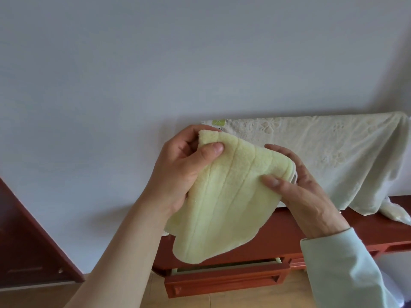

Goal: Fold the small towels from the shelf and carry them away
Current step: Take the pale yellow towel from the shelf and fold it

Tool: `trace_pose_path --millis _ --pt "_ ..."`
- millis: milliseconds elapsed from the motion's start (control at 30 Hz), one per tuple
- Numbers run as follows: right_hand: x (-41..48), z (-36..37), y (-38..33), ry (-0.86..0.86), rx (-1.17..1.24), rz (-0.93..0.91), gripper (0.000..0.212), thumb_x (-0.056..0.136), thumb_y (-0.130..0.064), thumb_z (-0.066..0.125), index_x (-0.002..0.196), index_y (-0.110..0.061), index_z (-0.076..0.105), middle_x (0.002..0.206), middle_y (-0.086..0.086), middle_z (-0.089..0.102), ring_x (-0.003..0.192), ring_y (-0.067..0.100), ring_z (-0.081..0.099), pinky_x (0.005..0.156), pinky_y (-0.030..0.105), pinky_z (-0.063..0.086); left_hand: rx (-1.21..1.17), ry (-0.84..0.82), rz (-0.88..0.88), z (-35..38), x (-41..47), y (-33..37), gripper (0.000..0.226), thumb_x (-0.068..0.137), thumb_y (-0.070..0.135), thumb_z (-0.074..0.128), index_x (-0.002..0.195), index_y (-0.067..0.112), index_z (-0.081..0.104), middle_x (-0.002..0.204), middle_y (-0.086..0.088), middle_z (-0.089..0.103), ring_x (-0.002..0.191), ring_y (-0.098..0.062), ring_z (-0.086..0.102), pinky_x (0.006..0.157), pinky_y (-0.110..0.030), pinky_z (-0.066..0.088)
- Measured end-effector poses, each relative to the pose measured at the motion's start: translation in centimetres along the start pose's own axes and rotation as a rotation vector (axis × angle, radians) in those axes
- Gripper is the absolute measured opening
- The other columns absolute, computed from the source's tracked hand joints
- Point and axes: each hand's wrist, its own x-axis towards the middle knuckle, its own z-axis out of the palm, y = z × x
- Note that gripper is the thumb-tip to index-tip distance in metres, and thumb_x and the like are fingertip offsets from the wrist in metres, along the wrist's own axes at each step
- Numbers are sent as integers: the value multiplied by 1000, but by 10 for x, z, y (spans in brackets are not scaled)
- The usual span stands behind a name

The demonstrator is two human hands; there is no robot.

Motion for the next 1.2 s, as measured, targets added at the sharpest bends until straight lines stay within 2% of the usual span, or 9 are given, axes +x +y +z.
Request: trace_pose_path --millis 133,300,467,600,667,800,900,1033,1200 --pt "-3 2 0 -104 29 -7 62 70 -28 80 128 -38 60 132 -3 68 123 19 65 97 37 57 -64 -25 -1 0 7 4 13 82 10 67 91 18 72 87 -2 73 84 -20 73 72 -34 60" --pt "-4 6 -3 -217 -14 106 58 83 -13 74 136 -20 53 129 -7 71 127 19 63 92 24 56 -130 -83 16 6 13 11 14 84 9 61 94 15 68 86 0 72 82 -17 72 69 -32 59" --pt "-8 7 -5 -193 -52 74 43 83 -16 77 124 -27 68 127 -2 72 120 15 68 93 29 57 -132 -101 5 7 16 6 14 87 13 62 98 16 68 91 0 74 88 -18 73 74 -34 60" --pt "-8 6 -1 -126 -10 97 38 79 -20 79 116 -27 73 123 7 74 114 25 71 95 43 58 -136 -87 -61 4 18 -5 19 89 19 65 107 15 69 96 1 77 90 -15 75 74 -28 59" --pt "-6 6 0 -90 21 122 49 73 -29 80 120 -22 70 121 11 74 112 30 71 95 49 58 -125 -94 -112 0 18 -14 31 87 28 77 114 15 68 103 -1 78 97 -18 76 77 -29 60" --pt "-2 6 2 -29 75 136 61 70 -26 81 127 -12 63 118 17 73 108 37 72 90 53 60 -71 -242 -260 -9 8 -37 80 68 56 85 133 14 61 127 -10 72 117 -29 70 88 -36 59" --pt "-2 5 1 15 134 130 52 75 -21 79 124 -14 65 115 17 74 105 37 73 88 51 61 9 -342 -337 -10 0 -50 63 77 39 82 133 17 63 124 -6 74 113 -23 72 87 -32 59" --pt "-3 2 0 25 139 163 46 83 -23 69 127 -11 64 117 18 74 108 39 72 94 58 56 71 -323 -419 -9 -7 -61 45 87 26 74 130 17 66 127 -7 73 120 -25 69 105 -48 50" --pt "-1 3 -1 -38 188 168 24 96 -16 62 118 -17 72 122 21 72 114 41 69 98 61 52 43 -304 -456 -9 -6 -61 44 87 18 71 130 15 65 126 -9 73 118 -29 70 104 -52 52"
